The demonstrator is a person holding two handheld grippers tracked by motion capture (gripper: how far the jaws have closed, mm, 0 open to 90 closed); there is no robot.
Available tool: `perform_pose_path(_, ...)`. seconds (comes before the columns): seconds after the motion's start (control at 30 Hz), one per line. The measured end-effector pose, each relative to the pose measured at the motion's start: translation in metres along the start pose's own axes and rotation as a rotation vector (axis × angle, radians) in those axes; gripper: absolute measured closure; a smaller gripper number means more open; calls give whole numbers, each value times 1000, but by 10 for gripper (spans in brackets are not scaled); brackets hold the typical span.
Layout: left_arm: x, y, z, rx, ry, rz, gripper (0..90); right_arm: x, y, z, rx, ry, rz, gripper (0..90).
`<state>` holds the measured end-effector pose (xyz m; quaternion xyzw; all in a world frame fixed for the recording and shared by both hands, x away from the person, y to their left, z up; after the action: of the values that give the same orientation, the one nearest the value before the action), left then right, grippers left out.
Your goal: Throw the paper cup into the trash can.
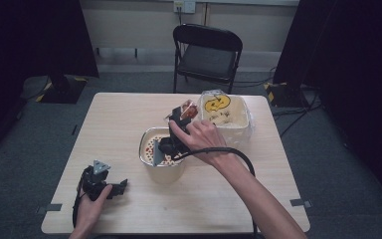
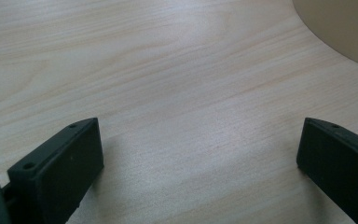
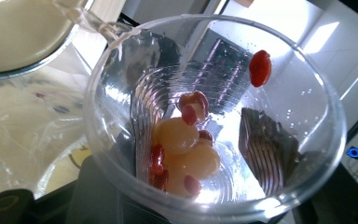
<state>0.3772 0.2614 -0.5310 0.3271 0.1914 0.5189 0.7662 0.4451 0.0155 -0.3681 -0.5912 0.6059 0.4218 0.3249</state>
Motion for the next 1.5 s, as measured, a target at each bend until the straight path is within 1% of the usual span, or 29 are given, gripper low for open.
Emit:
perform_pose_path(0.03,0,0,0,-1,1,0,0,0,1,1,4,22,-14,463)
perform_pose_path(0.13,0,0,0,0,1,0,0,-1,6,3,12,52,-38,465)
perform_pose_path(0.23,0,0,0,0,1,0,0,0,7,5,12,94,-56,465)
perform_pose_path(0.27,0,0,0,0,0,0,0,1,6,5,30,160,-89,466)
perform_pose_path(0.3,0,0,0,-1,1,0,0,2,6,6,35,193,-99,465)
perform_pose_path(0.33,0,0,0,-1,0,0,0,2,6,7,32,213,-95,465)
perform_pose_path(0.43,0,0,0,-1,0,-1,0,3,5,8,36,238,-118,467)
perform_pose_path(0.47,0,0,0,0,1,0,0,3,5,8,35,260,-128,468)
perform_pose_path(0.5,0,0,0,0,1,0,0,4,5,9,36,270,-124,468)
perform_pose_path(0.53,0,0,0,0,0,0,0,5,5,9,30,274,-121,468)
perform_pose_path(0.63,0,0,0,-1,3,-1,0,5,7,10,27,288,-136,473)
perform_pose_path(0.67,0,0,0,-2,4,-2,0,5,8,10,25,303,-149,477)
perform_pose_path(0.7,0,0,0,-2,4,-2,0,6,10,10,20,315,-146,478)
perform_pose_path(0.73,0,0,0,-1,4,-2,0,6,10,10,20,315,-146,478)
perform_pose_path(0.77,0,0,0,-1,4,-2,0,6,11,11,18,333,-164,480)
perform_pose_path(0.8,0,0,0,-1,4,-2,0,6,11,10,17,328,-161,480)
perform_pose_path(0.83,0,0,0,-2,5,-2,0,4,12,11,17,336,-165,482)
perform_pose_path(0.87,0,0,0,-1,5,-2,0,3,12,10,26,363,-192,483)
perform_pose_path(0.93,0,0,0,-2,5,-2,0,4,12,10,22,362,-181,484)
perform_pose_path(0.97,0,0,0,-2,5,-2,0,4,12,10,30,377,-195,485)
perform_pose_path(1.0,0,0,0,-2,5,-2,0,5,12,10,39,387,-194,485)
perform_pose_path(1.03,0,0,0,-2,5,-2,0,6,12,10,36,388,-190,485)
perform_pose_path(1.07,0,0,0,-2,5,-2,0,6,12,10,41,400,-197,485)
perform_pose_path(1.13,0,0,0,-2,5,-2,0,7,12,10,43,389,-183,487)
perform_pose_path(1.17,0,0,0,-2,5,-2,0,8,12,9,48,382,-188,487)
perform_pose_path(1.23,0,0,0,-1,4,-2,0,7,12,10,47,383,-184,488)
perform_pose_path(1.27,0,0,0,-1,4,-2,0,6,12,10,44,390,-193,490)
perform_pose_path(1.4,0,0,0,-1,5,-2,0,4,11,9,41,385,-187,495)
perform_pose_path(1.5,0,0,0,-1,5,-2,0,4,11,7,40,382,-193,498)
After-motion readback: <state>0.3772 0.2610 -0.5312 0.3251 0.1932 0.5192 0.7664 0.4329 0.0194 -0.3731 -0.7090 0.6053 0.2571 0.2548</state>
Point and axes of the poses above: each handheld gripper's, and its own axes: y roughly backward along the jaws, z roughly out of its top, x roughly to its left, the point moved 4 cm from there along -y, roughly forward along the jaws, and after that the axes turned 4 degrees about -y, right-handed, at the moved point
